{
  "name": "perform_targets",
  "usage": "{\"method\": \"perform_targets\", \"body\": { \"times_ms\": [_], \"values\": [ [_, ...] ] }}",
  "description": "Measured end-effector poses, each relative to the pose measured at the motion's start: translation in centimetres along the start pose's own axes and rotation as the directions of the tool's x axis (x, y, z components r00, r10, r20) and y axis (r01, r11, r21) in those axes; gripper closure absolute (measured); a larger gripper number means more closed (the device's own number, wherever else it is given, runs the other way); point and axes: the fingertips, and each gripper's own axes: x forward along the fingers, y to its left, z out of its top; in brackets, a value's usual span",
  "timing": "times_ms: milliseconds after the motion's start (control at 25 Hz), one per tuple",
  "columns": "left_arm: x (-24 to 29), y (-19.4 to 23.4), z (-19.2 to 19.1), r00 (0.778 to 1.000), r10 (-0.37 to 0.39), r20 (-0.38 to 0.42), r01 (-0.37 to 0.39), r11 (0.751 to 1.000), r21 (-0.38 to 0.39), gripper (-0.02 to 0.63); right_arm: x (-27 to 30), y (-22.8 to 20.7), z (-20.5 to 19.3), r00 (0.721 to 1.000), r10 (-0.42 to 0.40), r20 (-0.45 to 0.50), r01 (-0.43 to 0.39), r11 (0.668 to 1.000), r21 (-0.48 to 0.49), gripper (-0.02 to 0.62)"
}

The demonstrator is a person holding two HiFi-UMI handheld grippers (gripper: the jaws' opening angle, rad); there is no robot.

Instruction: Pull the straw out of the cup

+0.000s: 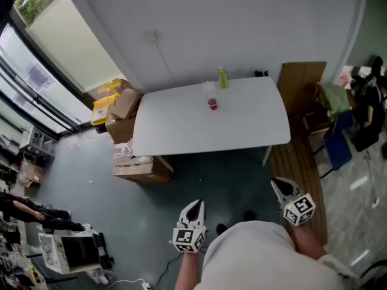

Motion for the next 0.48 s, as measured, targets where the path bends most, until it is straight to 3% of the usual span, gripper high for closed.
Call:
{"method": "perform_targets", "body": {
  "times_ms": [480],
  "values": [
    [1.6, -2.2, 0.7, 1.000, -0.015, 0.004, 0.015, 1.000, -0.010, 0.604, -1.0, -1.6, 0.2, 1.000, 0.011, -0.012, -0.011, 1.000, 0.012, 0.554]
  ]
}}
